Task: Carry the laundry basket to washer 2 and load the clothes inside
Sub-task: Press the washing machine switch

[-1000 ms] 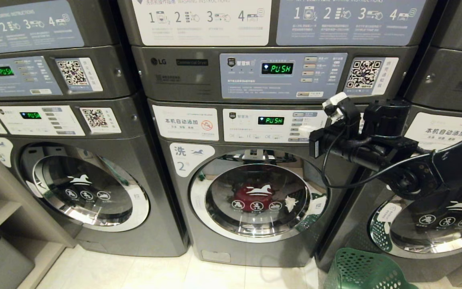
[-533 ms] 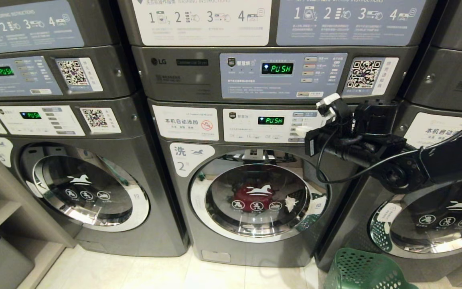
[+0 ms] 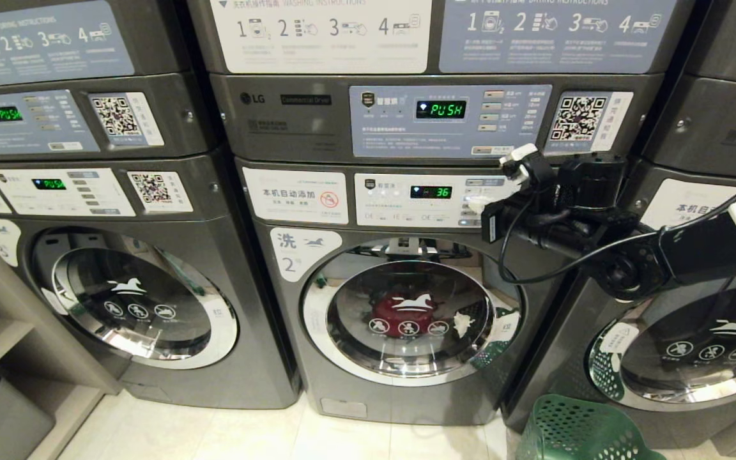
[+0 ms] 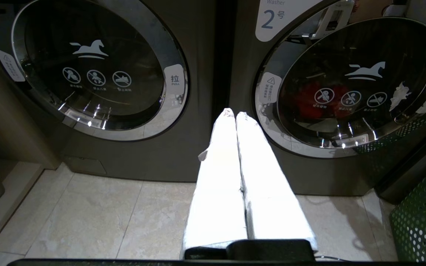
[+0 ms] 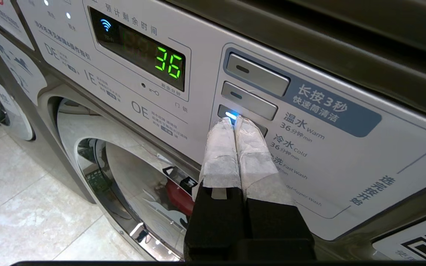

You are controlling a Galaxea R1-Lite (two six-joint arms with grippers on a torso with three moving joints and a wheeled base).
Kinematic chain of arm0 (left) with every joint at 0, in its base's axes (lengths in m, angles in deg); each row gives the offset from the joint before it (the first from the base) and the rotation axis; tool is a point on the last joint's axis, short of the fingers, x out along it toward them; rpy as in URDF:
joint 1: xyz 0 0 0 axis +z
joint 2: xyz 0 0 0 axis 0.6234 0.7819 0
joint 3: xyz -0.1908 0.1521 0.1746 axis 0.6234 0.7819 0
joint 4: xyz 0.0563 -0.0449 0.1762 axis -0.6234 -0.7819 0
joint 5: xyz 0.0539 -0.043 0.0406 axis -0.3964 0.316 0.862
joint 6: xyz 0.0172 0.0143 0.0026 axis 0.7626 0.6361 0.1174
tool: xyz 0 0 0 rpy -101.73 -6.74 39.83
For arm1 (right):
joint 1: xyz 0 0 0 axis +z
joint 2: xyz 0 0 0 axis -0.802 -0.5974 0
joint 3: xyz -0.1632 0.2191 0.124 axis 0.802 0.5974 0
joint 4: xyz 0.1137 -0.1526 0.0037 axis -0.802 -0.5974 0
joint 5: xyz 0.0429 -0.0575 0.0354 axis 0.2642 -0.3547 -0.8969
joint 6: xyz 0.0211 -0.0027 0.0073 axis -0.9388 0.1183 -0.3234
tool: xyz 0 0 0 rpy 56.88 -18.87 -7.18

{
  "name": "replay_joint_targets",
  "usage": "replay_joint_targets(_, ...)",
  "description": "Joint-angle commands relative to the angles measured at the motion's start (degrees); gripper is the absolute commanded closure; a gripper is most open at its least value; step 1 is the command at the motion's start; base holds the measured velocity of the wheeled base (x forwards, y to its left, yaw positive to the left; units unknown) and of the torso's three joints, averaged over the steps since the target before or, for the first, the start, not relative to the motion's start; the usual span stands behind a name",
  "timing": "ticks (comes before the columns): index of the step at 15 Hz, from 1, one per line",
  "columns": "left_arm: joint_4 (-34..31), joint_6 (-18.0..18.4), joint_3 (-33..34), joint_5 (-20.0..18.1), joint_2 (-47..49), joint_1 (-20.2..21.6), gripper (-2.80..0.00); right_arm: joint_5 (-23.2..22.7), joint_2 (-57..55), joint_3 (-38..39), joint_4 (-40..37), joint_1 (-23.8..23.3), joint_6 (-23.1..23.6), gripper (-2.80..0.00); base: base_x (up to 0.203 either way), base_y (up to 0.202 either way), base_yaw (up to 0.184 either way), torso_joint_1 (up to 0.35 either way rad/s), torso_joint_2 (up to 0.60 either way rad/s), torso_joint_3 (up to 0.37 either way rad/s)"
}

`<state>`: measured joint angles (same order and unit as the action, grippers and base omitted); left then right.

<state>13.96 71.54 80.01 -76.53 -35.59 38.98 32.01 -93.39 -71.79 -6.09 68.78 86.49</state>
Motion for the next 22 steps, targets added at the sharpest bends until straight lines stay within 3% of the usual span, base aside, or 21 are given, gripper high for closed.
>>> replay_joint_targets(1, 0.0, 0.0, 0.0, 0.0, 0.1, 0.0, 0.00, 0.6, -0.5, -0.4, 0.5, 0.0, 0.0, 0.00, 0.000, 0.000, 0.000, 0.000, 0.00, 0.000)
replay_joint_targets(5, 0.1, 0.0, 0.0, 0.0, 0.1, 0.0, 0.00, 1.0, -1.0, -0.8, 0.4, 0.0, 0.0, 0.00, 0.000, 0.000, 0.000, 0.000, 0.00, 0.000)
replay_joint_targets(11, 0.1, 0.0, 0.0, 0.0, 0.1, 0.0, 0.00, 0.5, 2.0, 5.2, -0.8, 0.0, -0.1, 0.00, 0.000, 0.000, 0.000, 0.000, 0.00, 0.000)
replay_joint_targets(22, 0.1, 0.0, 0.0, 0.0, 0.1, 0.0, 0.00, 0.6, -0.4, 5.7, -0.4, 0.5, 0.1, 0.00, 0.000, 0.000, 0.000, 0.000, 0.00, 0.000)
